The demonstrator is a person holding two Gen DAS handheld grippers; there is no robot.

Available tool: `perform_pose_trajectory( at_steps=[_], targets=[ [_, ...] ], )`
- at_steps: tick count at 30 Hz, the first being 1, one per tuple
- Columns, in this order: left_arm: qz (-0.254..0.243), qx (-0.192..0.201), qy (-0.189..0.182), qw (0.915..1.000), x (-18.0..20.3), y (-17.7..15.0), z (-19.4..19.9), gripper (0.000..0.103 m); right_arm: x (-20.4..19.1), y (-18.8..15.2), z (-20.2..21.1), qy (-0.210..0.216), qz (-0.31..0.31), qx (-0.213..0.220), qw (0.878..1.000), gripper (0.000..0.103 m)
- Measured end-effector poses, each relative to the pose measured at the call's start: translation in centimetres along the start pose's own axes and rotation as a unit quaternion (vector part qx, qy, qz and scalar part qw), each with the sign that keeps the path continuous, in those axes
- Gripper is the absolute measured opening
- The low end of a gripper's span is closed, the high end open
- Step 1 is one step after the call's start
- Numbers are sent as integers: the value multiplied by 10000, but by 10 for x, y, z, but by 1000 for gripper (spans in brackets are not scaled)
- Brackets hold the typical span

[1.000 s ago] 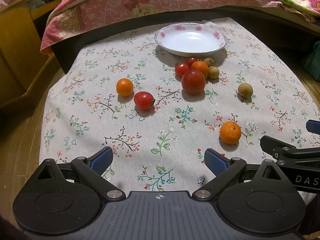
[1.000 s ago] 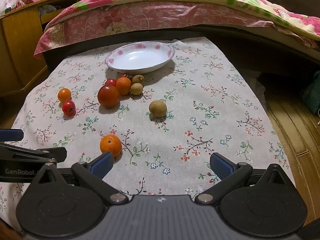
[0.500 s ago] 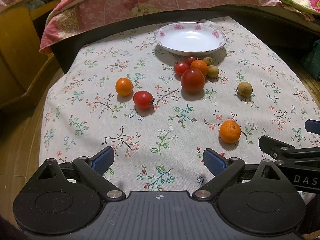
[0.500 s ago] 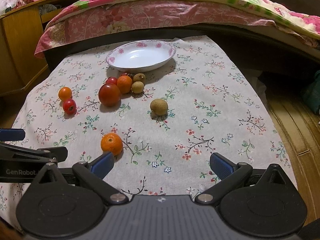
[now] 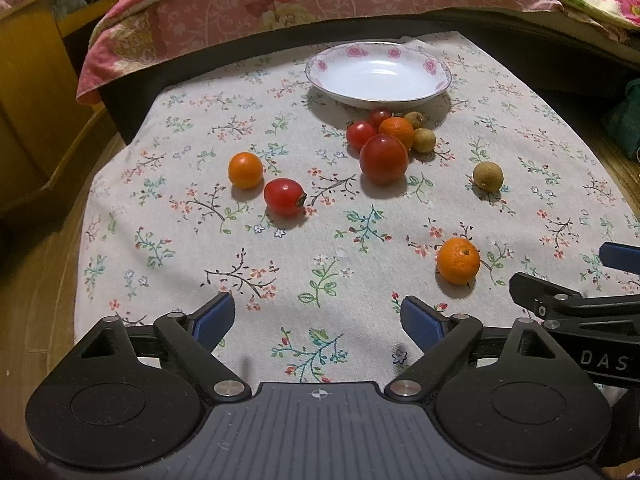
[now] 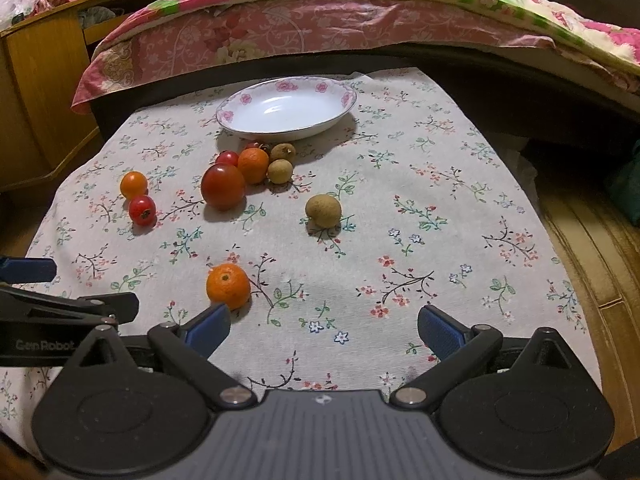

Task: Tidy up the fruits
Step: 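Lower the right gripper onto the orange tangerine and close it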

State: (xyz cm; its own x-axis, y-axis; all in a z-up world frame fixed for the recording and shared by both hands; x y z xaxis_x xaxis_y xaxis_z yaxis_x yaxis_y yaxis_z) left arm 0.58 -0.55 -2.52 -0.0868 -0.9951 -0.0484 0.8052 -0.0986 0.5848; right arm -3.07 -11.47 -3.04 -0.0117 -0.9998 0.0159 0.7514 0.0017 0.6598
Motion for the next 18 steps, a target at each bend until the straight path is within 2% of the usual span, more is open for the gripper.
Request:
perform_pose_trajectory(
  at_steps=[5, 9, 14, 18],
  targets=[
    [-2, -31, 1, 10000, -2, 3, -1, 92, -2, 1, -2, 63, 14, -53, 10000, 97],
    [14, -11, 21, 10000, -5, 4, -1, 92, -5, 4, -4, 188, 64, -55, 9998, 91],
    [153, 53, -95, 9998, -13, 8, 0, 92, -13, 12, -8, 299, 270, -27, 9992, 79],
    [119, 167, -132, 9997, -19, 10, 0, 92, -18, 20, -15, 566, 376, -53, 9977, 63]
  ],
)
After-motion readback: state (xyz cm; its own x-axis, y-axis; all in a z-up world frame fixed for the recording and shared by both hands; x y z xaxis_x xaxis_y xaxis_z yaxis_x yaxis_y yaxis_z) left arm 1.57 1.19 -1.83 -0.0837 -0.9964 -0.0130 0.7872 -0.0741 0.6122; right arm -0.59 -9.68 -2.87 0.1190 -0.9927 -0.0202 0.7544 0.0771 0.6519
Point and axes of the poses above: each gripper's, at about its wrist camera, not at the fingertips, and z roughly against the way its jaws point, x to its right, y to its top, the point moved 1 cm from there along -z, roughly the way its jaws point, and after that the axes turned 5 degrees about z, right-handed, at the moved point
